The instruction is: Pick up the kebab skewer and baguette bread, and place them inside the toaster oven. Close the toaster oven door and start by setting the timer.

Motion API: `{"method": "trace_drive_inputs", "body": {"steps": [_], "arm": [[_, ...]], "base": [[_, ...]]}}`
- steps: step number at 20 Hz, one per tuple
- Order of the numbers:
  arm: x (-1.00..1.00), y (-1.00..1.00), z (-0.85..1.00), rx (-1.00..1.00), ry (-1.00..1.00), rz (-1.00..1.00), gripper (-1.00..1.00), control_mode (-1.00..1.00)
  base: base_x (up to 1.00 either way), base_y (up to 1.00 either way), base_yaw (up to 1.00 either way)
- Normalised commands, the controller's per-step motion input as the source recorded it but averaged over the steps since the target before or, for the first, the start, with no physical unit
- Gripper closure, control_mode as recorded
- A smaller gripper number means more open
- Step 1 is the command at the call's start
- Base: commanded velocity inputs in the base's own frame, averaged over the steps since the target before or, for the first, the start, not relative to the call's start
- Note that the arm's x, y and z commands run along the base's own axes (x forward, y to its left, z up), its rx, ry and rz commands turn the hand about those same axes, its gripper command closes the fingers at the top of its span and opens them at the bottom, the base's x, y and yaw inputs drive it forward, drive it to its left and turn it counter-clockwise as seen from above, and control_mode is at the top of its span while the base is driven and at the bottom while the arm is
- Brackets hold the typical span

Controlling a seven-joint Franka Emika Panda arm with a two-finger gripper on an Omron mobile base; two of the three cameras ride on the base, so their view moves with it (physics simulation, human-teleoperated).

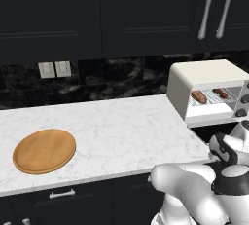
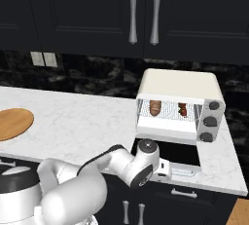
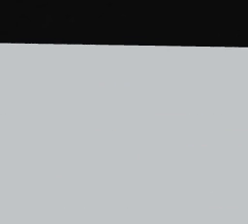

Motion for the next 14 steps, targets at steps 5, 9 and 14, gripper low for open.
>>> {"method": "trace_drive_inputs", "body": {"steps": [5, 9, 14], "arm": [[0.79, 0.0, 0.41, 0.05, -0.03, -0.07, -1.0, -1.0], [0.73, 0.0, 0.28, 0.01, -0.11, -0.07, -1.0, -1.0], [0.79, 0.0, 0.16, 0.0, -0.2, -0.07, -1.0, -1.0]], "base": [[0.0, 0.0, 0.0], [0.0, 0.0, 0.0], [0.0, 0.0, 0.0]]}}
